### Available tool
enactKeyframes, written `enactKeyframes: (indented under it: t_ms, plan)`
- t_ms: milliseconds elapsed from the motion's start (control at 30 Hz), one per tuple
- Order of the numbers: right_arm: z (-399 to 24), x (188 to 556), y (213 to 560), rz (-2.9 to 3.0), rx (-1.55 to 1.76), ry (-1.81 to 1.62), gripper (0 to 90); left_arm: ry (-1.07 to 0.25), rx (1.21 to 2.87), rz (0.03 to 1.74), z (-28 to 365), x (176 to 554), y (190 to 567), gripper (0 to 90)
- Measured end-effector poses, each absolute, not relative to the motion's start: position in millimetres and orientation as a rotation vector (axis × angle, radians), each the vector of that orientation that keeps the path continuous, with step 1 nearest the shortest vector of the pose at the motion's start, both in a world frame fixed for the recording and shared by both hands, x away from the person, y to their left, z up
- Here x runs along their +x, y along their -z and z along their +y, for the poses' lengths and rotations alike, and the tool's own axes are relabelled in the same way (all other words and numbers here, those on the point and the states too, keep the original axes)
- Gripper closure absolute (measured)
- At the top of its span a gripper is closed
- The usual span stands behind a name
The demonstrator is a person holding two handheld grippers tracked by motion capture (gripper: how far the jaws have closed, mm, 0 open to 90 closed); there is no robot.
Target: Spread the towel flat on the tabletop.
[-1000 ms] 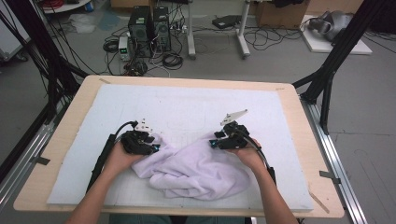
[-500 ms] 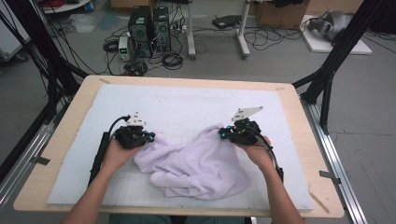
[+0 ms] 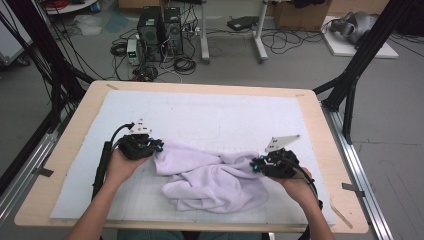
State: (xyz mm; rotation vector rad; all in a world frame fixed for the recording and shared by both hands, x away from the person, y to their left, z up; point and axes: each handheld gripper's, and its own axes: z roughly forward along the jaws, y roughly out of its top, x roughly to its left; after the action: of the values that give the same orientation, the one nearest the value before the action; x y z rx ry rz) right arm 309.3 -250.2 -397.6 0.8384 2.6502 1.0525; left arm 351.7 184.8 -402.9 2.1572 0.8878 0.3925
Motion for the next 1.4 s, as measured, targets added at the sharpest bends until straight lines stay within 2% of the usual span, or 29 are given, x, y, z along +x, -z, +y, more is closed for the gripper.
enactKeyframes:
  t_ms: [67, 133, 167, 333, 400, 500, 533, 567, 633, 667, 700, 800, 933, 1000, 1067, 1100, 1133, 1167, 1200, 1233, 1267, 1300, 1400]
  plan:
    - [-255.4, 310.0, 398.0, 2.681, 0.857, -1.139, 65.3, -0.383, 2.152, 0.882, 182.6, 348.7, 400.2, 51.6]
    - [-257.2, 310.8, 391.4, 2.651, 0.851, -1.182, 63.2, -0.363, 2.154, 0.865, 181.5, 345.4, 397.1, 49.9]
    - [-257.7, 315.0, 375.8, 2.599, 0.836, -1.217, 58.3, -0.362, 2.163, 0.86, 179.5, 343.8, 397.2, 46.8]
    - [-247.3, 330.2, 359.5, 2.545, 0.783, -1.222, 50.5, -0.339, 2.225, 0.886, 173.2, 347.8, 405.9, 43.9]
    - [-232.9, 347.1, 371.4, 2.629, 0.787, -1.176, 47.1, -0.321, 2.257, 0.895, 169.9, 350.9, 412.0, 45.1]
    - [-226.0, 353.7, 381.9, 2.703, 0.795, -1.135, 46.8, -0.307, 2.326, 0.899, 164.0, 354.3, 422.3, 47.0]
    - [-221.4, 358.3, 392.9, 2.753, 0.797, -1.113, 50.0, -0.305, 2.345, 0.902, 162.7, 354.8, 424.9, 50.7]
    - [-221.4, 358.3, 392.9, 2.753, 0.797, -1.113, 50.0, -0.303, 2.355, 0.899, 161.5, 355.6, 428.4, 50.7]
    - [-216.8, 357.4, 406.8, 2.808, 0.778, -1.083, 63.5, -0.309, 2.31, 0.9, 164.1, 354.1, 430.0, 59.3]
    - [-216.8, 357.4, 406.8, 2.808, 0.778, -1.083, 63.5, -0.306, 2.305, 0.896, 165.2, 353.9, 430.5, 59.3]
    - [-215.6, 356.8, 409.6, 2.827, 0.771, -1.076, 68.9, -0.302, 2.293, 0.898, 166.9, 353.8, 430.8, 61.9]
    - [-209.2, 353.8, 413.8, 2.863, 0.734, -1.052, 79.5, -0.301, 2.295, 0.882, 166.6, 354.1, 430.4, 85.1]
    - [-210.0, 357.1, 406.4, 2.841, 0.73, -1.053, 81.2, -0.333, 2.257, 0.904, 167.8, 363.9, 425.7, 87.1]
    - [-215.8, 371.8, 381.9, 2.731, 0.774, -1.063, 82.1, -0.375, 2.196, 0.935, 169.7, 377.3, 414.0, 87.4]
    - [-218.5, 378.6, 370.7, 2.674, 0.785, -1.077, 82.2, -0.448, 2.144, 0.955, 171.8, 392.6, 396.6, 87.4]
    - [-223.3, 393.5, 344.4, 2.539, 0.817, -1.072, 82.2, -0.508, 2.101, 0.984, 174.4, 405.8, 379.8, 87.4]
    - [-225.0, 399.3, 334.3, 2.487, 0.832, -1.07, 81.9, -0.609, 2.022, 1.015, 178.6, 423.0, 353.4, 87.2]
    - [-225.0, 399.3, 334.3, 2.487, 0.832, -1.07, 81.9, -0.609, 2.022, 1.015, 178.6, 423.0, 353.4, 86.0]
    - [-227.5, 407.7, 321.4, 2.413, 0.86, -1.063, 80.6, -0.674, 1.959, 1.025, 181.1, 431.8, 336.5, 86.0]
    - [-229.9, 417.3, 308.6, 2.333, 0.893, -1.054, 75.6, -0.722, 1.91, 1.041, 182.3, 436.1, 325.7, 80.1]
    - [-231.2, 424.5, 302.8, 2.284, 0.927, -1.059, 62.0, -0.727, 1.882, 1.06, 182.6, 438.6, 320.3, 68.6]
    - [-233.0, 436.5, 301.9, 2.283, 0.993, -1.09, 52.8, -0.687, 1.866, 1.057, 183.3, 440.8, 316.1, 60.4]
    - [-229.9, 439.0, 311.1, 2.314, 0.983, -1.068, 48.6, -0.634, 1.936, 1.016, 180.8, 437.0, 325.6, 56.8]
